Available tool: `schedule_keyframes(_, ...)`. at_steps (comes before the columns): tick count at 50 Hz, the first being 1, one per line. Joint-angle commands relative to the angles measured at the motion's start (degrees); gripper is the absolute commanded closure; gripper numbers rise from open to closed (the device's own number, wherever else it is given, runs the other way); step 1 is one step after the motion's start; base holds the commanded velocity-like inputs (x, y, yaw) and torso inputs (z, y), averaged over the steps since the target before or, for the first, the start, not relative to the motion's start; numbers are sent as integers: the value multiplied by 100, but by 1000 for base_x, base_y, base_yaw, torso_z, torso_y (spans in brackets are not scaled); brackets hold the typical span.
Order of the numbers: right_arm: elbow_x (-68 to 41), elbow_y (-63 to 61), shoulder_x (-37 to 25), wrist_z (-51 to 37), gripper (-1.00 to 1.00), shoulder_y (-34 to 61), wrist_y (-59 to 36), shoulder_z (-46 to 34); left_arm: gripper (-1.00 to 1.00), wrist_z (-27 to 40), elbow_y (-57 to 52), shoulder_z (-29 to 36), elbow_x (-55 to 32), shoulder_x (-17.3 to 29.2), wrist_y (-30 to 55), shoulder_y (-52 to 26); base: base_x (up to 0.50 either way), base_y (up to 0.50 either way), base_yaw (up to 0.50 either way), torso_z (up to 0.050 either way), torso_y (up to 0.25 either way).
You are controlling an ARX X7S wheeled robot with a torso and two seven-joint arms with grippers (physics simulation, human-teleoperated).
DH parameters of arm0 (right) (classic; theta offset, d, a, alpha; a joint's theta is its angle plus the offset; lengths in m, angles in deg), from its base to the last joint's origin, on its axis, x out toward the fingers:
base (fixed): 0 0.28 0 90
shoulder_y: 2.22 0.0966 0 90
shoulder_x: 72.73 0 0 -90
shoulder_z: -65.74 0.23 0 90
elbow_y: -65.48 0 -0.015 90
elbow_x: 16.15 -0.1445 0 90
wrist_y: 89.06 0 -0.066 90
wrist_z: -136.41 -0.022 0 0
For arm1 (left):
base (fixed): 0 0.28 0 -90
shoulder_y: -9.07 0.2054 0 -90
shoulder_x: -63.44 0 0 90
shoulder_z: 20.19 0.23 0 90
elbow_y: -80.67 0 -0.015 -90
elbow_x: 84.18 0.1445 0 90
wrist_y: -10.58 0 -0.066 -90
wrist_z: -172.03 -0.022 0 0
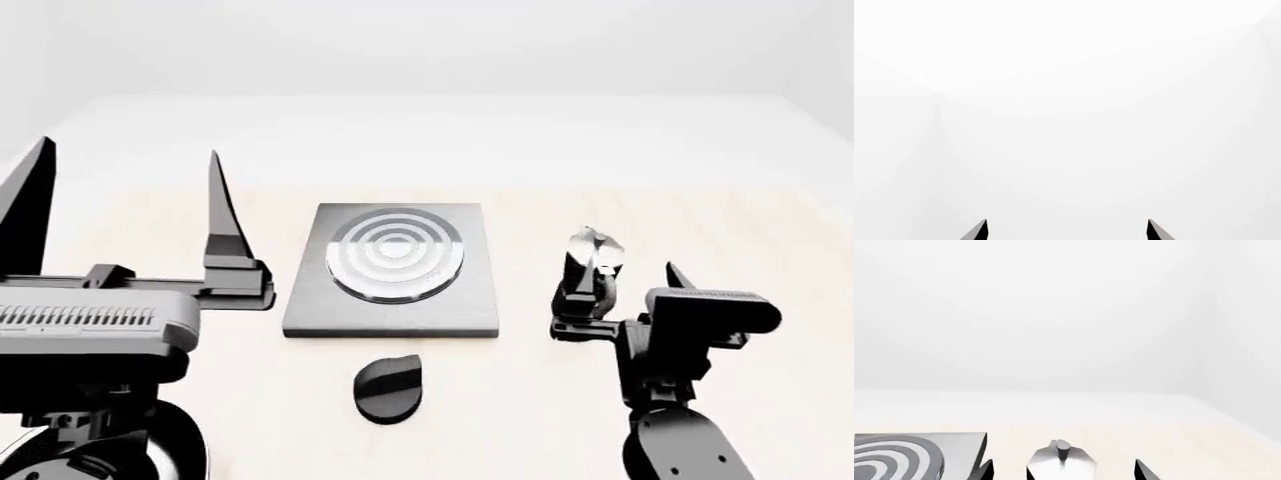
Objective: Turn on the stove and put the moka pot on it.
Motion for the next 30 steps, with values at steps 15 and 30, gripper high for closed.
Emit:
schedule_keyframes(15, 169, 1182, 204, 107, -100, 112, 488, -140, -100, 0, 38, 9, -34, 28, -58, 34, 0, 0, 0, 0, 0)
schedule_keyframes(30, 261, 1909, 293, 197, -100, 308, 789, -207, -100, -3, 67, -20, -96, 5, -189, 67, 0, 0, 0, 0, 0)
